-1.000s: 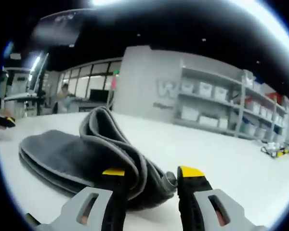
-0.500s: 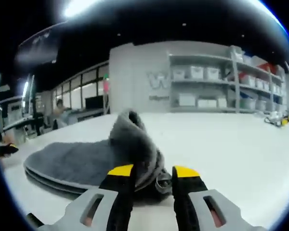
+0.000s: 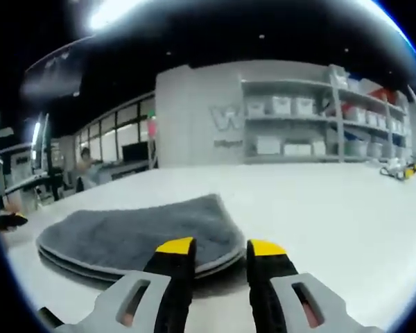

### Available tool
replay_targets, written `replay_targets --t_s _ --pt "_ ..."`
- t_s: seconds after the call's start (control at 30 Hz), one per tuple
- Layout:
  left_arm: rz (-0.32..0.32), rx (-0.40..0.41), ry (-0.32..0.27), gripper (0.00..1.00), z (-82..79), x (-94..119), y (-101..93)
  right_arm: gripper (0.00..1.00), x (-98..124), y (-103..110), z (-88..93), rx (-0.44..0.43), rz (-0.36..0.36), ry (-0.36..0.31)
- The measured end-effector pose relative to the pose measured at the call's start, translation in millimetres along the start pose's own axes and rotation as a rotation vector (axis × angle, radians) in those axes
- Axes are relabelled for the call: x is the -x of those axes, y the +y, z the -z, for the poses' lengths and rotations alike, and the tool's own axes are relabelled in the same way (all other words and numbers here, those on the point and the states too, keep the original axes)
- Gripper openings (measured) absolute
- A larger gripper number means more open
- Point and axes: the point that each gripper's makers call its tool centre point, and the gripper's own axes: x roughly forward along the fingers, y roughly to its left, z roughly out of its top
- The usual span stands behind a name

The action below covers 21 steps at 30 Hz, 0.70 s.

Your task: Open the folded towel by lifting each exposed corner and separating the folded layers until the towel lies flat within the target outline without major curled edges

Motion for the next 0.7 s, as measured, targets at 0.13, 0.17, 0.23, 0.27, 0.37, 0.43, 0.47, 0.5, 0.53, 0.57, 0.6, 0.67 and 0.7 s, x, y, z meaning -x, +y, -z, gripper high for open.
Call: replay_targets --t_s 0.13,0.17,0.23,0.27,0.37,0.43,0.47,0.5,0.53,0.57,0.6,0.67,0.7 --pt "-0.002 -0.001 0.001 0.98 0.0 0 0.9 0.27 0 9 -2.7 0.019 -0.027 -0.007" --pt "-0.002 -0.001 0.001 0.98 0.1 0 1.3 0.28 0 12 -4.3 0.035 -0.036 -0.010" --pt "-0.001 -0.001 0.001 0.98 0.1 0 3.1 0.32 0 26 -9.6 0.078 -0.083 -0.027" --pt "-0.001 -0.001 0.001 0.98 -0.2 -1 4.3 0.33 -1 33 -11.5 0.097 -0.105 -0.030" --pt "-0.002 -0.001 0.003 0.98 -0.8 -1 8.8 0.38 -2 56 -16.0 0.178 -0.183 -0.049" --pt "-0.002 -0.001 0.003 0.98 -1.6 -1 11.4 0.42 -2 73 -13.8 0.194 -0.250 -0.045" --pt "-0.002 0.000 0.002 0.98 -1.9 -1 12.1 0.44 -2 78 -13.6 0.200 -0.268 -0.047" --pt "-0.002 -0.001 0.001 0.98 -2.2 0 12.6 0.46 -2 79 -13.9 0.203 -0.267 -0.049" --pt "-0.003 -0.001 0.001 0.98 -2.1 0 12.0 0.48 -1 80 -14.4 0.207 -0.273 -0.052" --pt "-0.003 -0.001 0.001 0.98 -2.2 0 11.9 0.51 -1 83 -15.0 0.208 -0.287 -0.056" --pt "-0.004 -0.002 0.000 0.98 -2.0 0 10.4 0.56 -1 88 -14.5 0.194 -0.311 -0.057" --pt "-0.006 -0.003 -0.003 0.98 -1.9 0 7.9 0.64 -2 97 -10.2 0.184 -0.349 -0.039" --pt "-0.006 -0.003 -0.003 0.97 -2.1 0 8.2 0.68 -2 100 -7.9 0.203 -0.356 -0.031"
